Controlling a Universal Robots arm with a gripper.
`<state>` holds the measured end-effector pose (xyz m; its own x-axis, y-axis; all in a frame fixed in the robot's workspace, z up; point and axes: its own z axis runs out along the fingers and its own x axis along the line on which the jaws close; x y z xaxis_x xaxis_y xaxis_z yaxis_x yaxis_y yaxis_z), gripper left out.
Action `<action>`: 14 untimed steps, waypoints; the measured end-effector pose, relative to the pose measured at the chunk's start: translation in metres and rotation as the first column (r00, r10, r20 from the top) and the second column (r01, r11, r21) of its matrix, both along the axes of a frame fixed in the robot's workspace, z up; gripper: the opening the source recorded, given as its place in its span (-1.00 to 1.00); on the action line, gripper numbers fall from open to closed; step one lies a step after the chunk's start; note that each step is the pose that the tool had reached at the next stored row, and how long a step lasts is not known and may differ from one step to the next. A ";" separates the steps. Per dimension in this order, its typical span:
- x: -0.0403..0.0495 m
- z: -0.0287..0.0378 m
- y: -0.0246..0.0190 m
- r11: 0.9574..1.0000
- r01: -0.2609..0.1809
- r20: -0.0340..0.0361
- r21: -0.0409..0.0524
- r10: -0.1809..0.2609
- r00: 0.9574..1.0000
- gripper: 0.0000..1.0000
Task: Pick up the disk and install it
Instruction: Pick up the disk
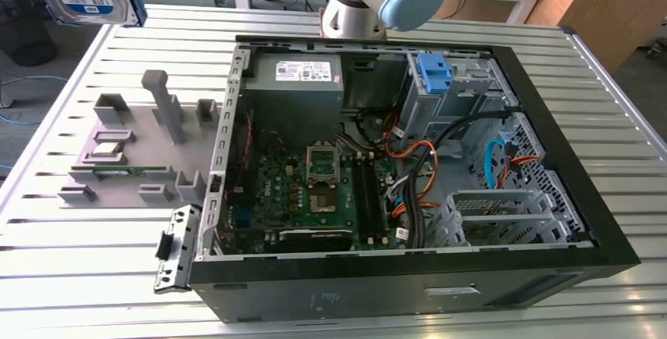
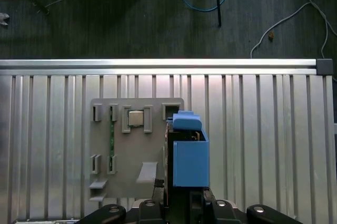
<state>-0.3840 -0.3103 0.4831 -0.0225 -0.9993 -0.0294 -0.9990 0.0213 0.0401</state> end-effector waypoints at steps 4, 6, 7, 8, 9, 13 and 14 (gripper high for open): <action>0.0026 0.0001 0.0001 1.000 0.000 0.000 0.000 0.000 1.000 -0.30; 0.0028 0.0005 0.0000 1.000 0.000 0.000 0.000 0.000 1.000 -0.30; 0.0028 0.0011 0.0000 1.000 0.000 0.000 0.001 0.000 1.000 -0.30; 0.0029 0.0020 0.0000 1.000 0.000 0.000 0.001 0.000 1.000 -0.30; 0.0029 0.0030 0.0000 1.000 0.000 0.000 0.001 0.000 1.000 -0.30; 0.0029 0.0078 0.0000 1.000 0.000 0.000 0.001 0.000 1.000 -0.30; 0.0029 0.0085 0.0000 1.000 0.000 0.000 0.001 0.000 1.000 -0.30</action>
